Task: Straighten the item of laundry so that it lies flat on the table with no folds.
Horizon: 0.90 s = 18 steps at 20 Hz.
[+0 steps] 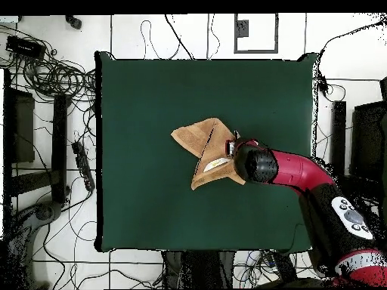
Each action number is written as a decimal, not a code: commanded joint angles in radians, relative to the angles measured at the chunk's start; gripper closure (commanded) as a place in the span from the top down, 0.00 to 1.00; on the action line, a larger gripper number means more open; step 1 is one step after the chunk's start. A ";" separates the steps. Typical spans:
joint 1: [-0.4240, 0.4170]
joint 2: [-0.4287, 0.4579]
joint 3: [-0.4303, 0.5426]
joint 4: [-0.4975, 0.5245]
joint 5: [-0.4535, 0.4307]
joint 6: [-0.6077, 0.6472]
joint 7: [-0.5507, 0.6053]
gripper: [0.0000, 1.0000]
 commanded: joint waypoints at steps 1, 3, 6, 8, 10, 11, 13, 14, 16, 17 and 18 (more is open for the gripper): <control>0.034 0.014 0.110 0.097 0.050 0.133 0.056 0.00; 0.033 0.009 0.112 0.093 0.049 0.147 0.042 0.00; 0.033 0.010 0.116 0.088 0.044 0.160 0.024 0.00; 0.032 0.013 0.125 0.080 0.045 0.165 0.015 0.00; 0.035 0.011 0.128 0.071 0.049 0.178 0.014 0.00; 0.039 0.009 0.125 0.067 0.047 0.182 0.013 0.00; 0.047 0.005 0.117 0.060 0.043 0.192 0.011 0.00; 0.051 0.003 0.114 0.056 0.041 0.197 0.009 0.00; 0.058 -0.007 0.110 0.037 0.042 0.226 -0.001 0.00; 0.060 -0.009 0.109 0.028 0.041 0.234 -0.006 0.00; 0.062 -0.011 0.108 0.019 0.041 0.243 -0.010 0.00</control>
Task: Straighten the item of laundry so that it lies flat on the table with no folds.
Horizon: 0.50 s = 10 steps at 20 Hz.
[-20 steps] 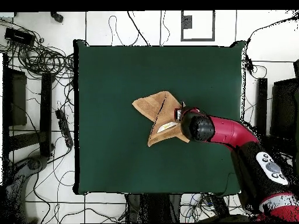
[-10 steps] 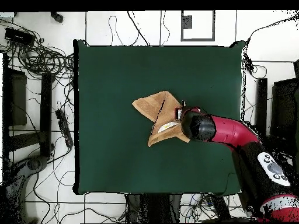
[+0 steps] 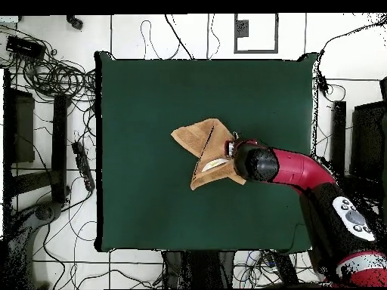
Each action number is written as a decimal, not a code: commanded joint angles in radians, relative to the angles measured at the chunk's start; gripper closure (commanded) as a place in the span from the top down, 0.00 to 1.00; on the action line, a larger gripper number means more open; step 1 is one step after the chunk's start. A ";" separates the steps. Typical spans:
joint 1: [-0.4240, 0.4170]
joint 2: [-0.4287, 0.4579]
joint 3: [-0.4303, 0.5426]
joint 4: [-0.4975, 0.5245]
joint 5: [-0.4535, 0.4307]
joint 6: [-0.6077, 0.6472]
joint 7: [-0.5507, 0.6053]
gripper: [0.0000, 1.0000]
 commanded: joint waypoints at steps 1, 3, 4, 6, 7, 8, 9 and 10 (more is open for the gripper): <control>0.056 0.013 0.105 0.006 0.033 0.193 -0.017 0.00; 0.049 0.028 0.112 -0.018 0.028 0.200 -0.036 0.00; 0.046 0.036 0.116 -0.029 0.026 0.204 -0.044 0.00; 0.040 0.053 0.123 -0.061 0.022 0.225 -0.069 0.00; 0.036 0.060 0.128 -0.080 0.018 0.239 -0.087 0.00; 0.034 0.064 0.132 -0.091 0.018 0.250 -0.095 0.00; 0.033 0.065 0.133 -0.107 0.015 0.268 -0.108 0.00; 0.032 0.065 0.135 -0.116 0.013 0.279 -0.115 0.00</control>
